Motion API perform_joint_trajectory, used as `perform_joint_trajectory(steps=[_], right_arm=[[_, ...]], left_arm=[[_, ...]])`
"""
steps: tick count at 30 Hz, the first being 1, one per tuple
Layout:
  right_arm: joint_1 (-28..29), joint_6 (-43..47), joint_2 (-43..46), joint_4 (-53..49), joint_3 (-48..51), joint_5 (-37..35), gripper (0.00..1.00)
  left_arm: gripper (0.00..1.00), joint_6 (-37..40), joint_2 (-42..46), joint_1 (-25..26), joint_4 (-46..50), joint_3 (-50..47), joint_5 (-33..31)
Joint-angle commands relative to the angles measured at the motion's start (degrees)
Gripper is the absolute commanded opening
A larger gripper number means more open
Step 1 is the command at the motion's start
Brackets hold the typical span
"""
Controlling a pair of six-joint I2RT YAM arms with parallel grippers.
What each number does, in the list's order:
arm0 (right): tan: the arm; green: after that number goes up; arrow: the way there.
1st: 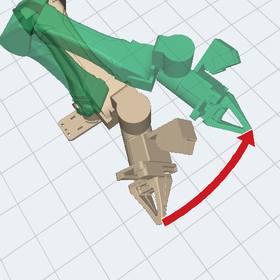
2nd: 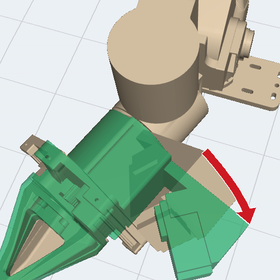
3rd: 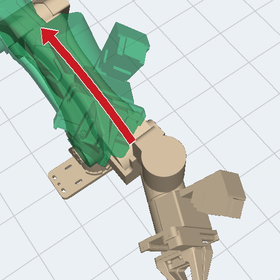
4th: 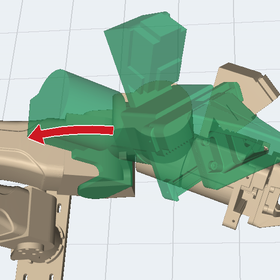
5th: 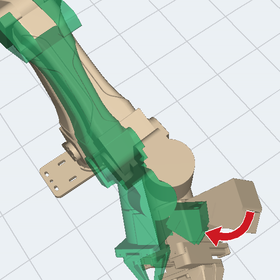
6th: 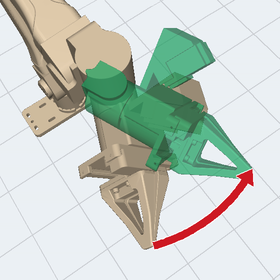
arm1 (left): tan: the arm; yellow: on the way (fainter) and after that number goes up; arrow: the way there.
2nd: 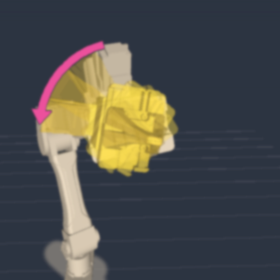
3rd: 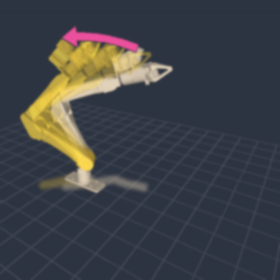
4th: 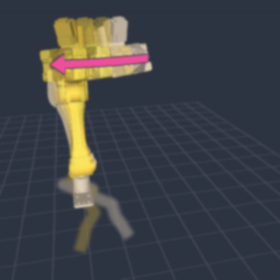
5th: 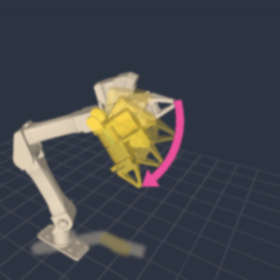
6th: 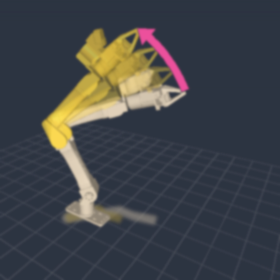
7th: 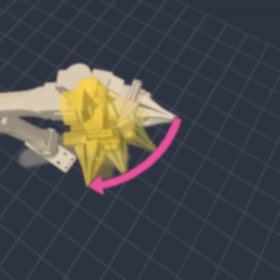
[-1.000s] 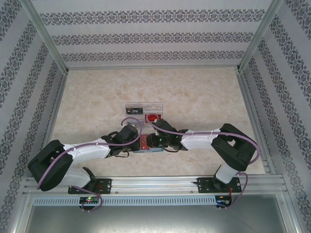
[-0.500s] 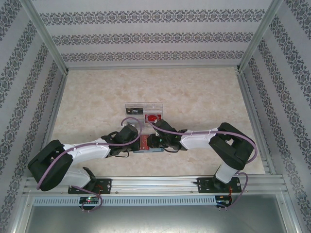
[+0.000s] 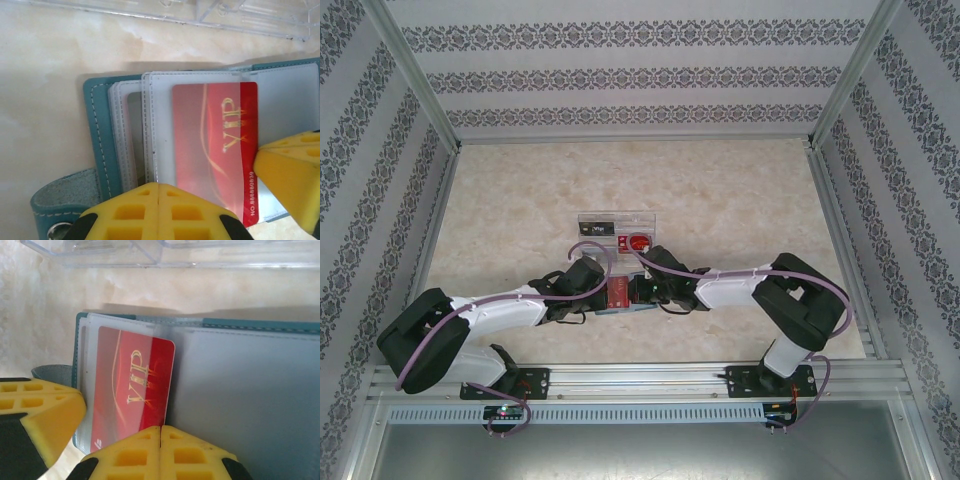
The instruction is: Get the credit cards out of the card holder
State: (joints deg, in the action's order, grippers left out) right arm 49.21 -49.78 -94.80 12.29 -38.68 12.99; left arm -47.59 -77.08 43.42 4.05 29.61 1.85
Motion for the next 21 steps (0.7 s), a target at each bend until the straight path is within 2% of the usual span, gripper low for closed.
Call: perform_joint_trajectory(steps=[1, 7, 8, 9, 12, 17, 20, 21], right_arm=[[-1.03, 0.21, 1.79, -1.52, 2.00, -0.35, 0.00], [-1.31, 1.42, 2.87, -1.98, 2.13, 0.10, 0.00], [-1.27, 1.45, 2.66, -1.74, 1.96, 0.43, 0.05], [-1.20, 1.45, 2.32, -1.42, 1.79, 0.73, 0.17], [-1.22, 1.52, 1.31, -0.66, 1.33, 1.21, 0.30], [-1.22, 1.38, -0.04, 0.36, 0.89, 1.83, 0.29], [-1.22, 1.15, -0.37, 0.75, 0.88, 2.00, 0.22], [-1.22, 1.12, -0.32, 0.79, 0.88, 1.90, 0.17]], left_arm=[[0.00, -1.20, 0.25, -0.35, 6.76, -0.47, -3.89], [0.00, -1.01, 0.71, -0.33, 6.60, -0.77, -3.60], [0.00, -1.07, 0.63, -0.35, 6.51, -0.65, -3.56], [0.00, -0.93, 0.56, -0.35, 6.38, -0.53, -3.27], [0.00, -0.75, 0.01, -0.35, 5.90, -0.25, -2.67], [0.00, -0.59, -0.68, -0.31, 5.45, 0.13, -1.94], [0.00, -0.48, -0.79, -0.35, 5.28, 0.30, -1.85], [0.00, -0.40, -0.93, -0.33, 5.28, 0.32, -1.75]])
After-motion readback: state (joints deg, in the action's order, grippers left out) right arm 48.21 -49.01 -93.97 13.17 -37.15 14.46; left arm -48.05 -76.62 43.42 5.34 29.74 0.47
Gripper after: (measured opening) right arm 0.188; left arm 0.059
